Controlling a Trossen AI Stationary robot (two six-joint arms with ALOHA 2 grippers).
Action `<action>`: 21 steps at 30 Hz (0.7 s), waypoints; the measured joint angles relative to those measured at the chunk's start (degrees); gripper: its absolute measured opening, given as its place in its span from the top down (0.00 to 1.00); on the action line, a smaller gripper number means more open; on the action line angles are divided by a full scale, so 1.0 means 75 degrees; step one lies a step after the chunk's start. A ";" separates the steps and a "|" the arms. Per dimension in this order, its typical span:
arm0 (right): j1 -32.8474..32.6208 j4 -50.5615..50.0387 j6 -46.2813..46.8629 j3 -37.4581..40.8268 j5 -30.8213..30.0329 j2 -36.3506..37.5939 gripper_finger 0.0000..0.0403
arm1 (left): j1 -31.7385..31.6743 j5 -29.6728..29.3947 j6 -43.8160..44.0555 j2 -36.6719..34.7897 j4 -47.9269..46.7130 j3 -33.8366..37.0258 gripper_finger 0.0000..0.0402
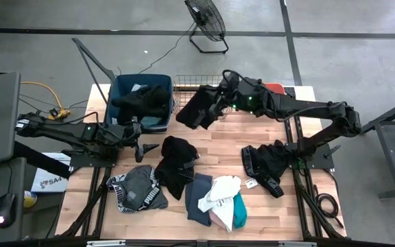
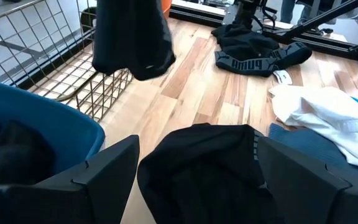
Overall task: Pick & Place Cloths
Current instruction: Put the black underwear into the wire basket
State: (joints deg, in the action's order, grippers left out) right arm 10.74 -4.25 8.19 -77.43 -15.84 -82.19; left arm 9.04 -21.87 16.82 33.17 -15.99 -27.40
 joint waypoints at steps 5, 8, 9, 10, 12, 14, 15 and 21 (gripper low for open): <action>0.0279 0.0747 -0.0678 -0.0003 0.0418 0.0000 0.99 | 0.0000 -0.0002 0.0020 0.0000 0.0004 0.0000 0.21; 0.0367 0.1069 -0.1225 -0.0003 0.0540 0.0000 0.99 | 0.0000 -0.0002 0.0026 0.0000 0.0004 0.0000 0.21; 0.0386 0.1146 -0.1372 -0.0003 0.0540 0.0000 0.99 | 0.0000 -0.0002 0.0026 0.0000 0.0004 0.0000 0.21; 0.0401 0.1235 -0.1492 -0.0003 0.0540 0.0000 0.99 | 0.0000 -0.0002 0.0026 0.0000 0.0004 0.0000 0.21; 0.0441 0.1384 -0.1719 -0.0003 0.0534 0.0000 0.99 | 0.0000 -0.0003 0.0026 0.0000 0.0004 0.0000 0.21; 0.0446 0.1503 -0.1918 -0.0003 0.0411 0.0000 0.99 | 0.0000 -0.0005 0.0026 0.0000 0.0004 0.0000 0.21; 0.0446 0.1577 -0.2022 -0.0006 0.0270 0.0000 0.99 | 0.0000 -0.0005 0.0026 0.0000 0.0004 0.0000 0.21; 0.0511 0.1703 -0.2936 -0.0006 -0.1010 0.0001 0.99 | 0.0000 -0.0040 0.0029 0.0000 0.0007 0.0000 0.21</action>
State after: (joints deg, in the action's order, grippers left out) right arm 14.57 8.52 -13.83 -77.47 -23.42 -82.19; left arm 9.04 -22.18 17.04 33.17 -15.94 -27.40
